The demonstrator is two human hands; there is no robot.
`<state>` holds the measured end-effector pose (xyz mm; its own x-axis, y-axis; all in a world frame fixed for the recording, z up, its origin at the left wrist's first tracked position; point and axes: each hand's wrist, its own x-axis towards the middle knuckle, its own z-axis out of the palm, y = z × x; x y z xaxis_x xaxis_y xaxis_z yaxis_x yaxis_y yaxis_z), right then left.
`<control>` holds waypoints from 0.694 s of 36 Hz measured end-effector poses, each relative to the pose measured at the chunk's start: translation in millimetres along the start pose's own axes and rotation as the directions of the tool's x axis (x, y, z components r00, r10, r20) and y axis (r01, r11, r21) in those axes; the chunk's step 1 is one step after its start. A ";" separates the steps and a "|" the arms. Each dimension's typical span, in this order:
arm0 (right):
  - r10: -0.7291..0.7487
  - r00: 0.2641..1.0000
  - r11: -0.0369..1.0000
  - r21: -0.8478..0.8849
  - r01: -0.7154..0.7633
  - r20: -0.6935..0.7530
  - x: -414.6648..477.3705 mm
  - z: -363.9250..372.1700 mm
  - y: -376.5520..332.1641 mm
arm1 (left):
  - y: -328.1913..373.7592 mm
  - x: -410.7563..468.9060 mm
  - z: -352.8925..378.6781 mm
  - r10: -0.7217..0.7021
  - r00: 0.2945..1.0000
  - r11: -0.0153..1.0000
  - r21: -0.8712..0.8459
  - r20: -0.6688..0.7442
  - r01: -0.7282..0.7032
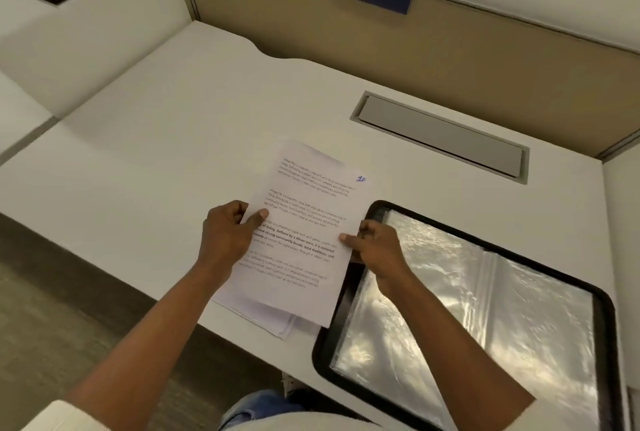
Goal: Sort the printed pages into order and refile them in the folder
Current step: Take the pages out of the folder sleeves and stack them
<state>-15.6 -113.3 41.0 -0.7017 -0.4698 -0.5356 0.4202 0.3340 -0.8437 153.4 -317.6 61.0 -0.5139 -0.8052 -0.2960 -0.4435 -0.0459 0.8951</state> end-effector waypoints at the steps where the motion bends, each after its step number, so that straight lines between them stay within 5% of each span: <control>1: 0.006 1.000 1.000 -0.006 -0.006 -0.008 0.1 6.3 5.3 | -3.2 5.0 -2.9 0.002 1.000 0.999 0.052 -0.019 -0.001; 14: -0.057 0.990 0.976 -0.217 0.028 -0.132 17.3 58.9 53.8 | -45.2 51.0 -11.4 0.073 0.994 0.845 0.534 -0.077 -0.021; 25: -0.035 0.982 0.959 -0.282 -0.019 -0.186 18.3 74.2 70.5 | -49.0 51.0 -6.5 0.121 0.992 0.666 0.743 -0.024 -0.064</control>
<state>43.9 -158.9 -31.1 -0.8106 -0.3216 -0.4893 0.2540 0.5599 -0.7887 153.7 -360.2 4.2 -0.5464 -0.8185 -0.1775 -0.8085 0.4601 0.3669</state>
